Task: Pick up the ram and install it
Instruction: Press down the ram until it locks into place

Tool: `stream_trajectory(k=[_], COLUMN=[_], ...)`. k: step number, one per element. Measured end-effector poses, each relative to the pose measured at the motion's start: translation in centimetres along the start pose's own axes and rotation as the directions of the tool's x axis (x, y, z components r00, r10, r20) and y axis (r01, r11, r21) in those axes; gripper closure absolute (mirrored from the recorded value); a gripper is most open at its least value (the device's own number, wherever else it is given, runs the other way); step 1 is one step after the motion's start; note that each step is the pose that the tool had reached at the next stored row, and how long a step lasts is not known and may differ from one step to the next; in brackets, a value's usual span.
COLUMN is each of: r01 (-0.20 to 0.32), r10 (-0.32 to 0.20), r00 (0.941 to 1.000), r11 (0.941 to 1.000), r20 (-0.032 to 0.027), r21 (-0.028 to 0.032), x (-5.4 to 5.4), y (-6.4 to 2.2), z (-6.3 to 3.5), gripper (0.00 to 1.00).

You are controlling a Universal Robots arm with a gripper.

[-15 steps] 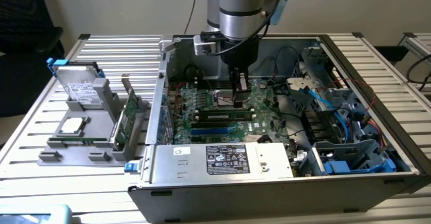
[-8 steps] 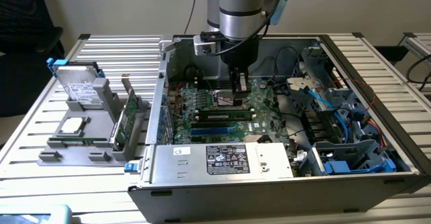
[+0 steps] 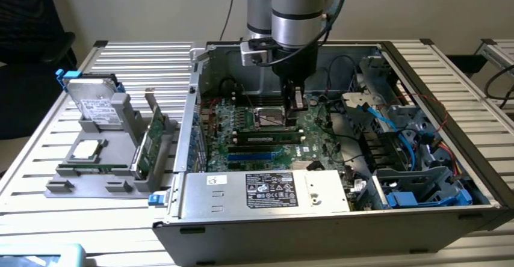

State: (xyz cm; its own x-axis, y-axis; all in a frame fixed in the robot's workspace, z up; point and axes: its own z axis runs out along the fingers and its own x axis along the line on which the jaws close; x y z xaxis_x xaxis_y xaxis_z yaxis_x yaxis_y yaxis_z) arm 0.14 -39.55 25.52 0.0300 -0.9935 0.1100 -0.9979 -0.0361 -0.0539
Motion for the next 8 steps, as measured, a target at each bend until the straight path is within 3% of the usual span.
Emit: stream_trajectory(k=[3,5,8], r01=[-0.001,-0.002,-0.002], r10=[0.001,0.002,0.002], r00=[1.0000,1.0000,1.0000], r11=[1.0000,0.9999,0.9992], r20=[0.0003,0.0007,0.0015], r21=[-0.0036,-0.0110,-0.0401], x=[-0.03,-0.04,0.05], y=[-0.22,-0.23,-0.22], z=[0.34,0.52,0.64], gripper=[0.89,0.89,0.89])
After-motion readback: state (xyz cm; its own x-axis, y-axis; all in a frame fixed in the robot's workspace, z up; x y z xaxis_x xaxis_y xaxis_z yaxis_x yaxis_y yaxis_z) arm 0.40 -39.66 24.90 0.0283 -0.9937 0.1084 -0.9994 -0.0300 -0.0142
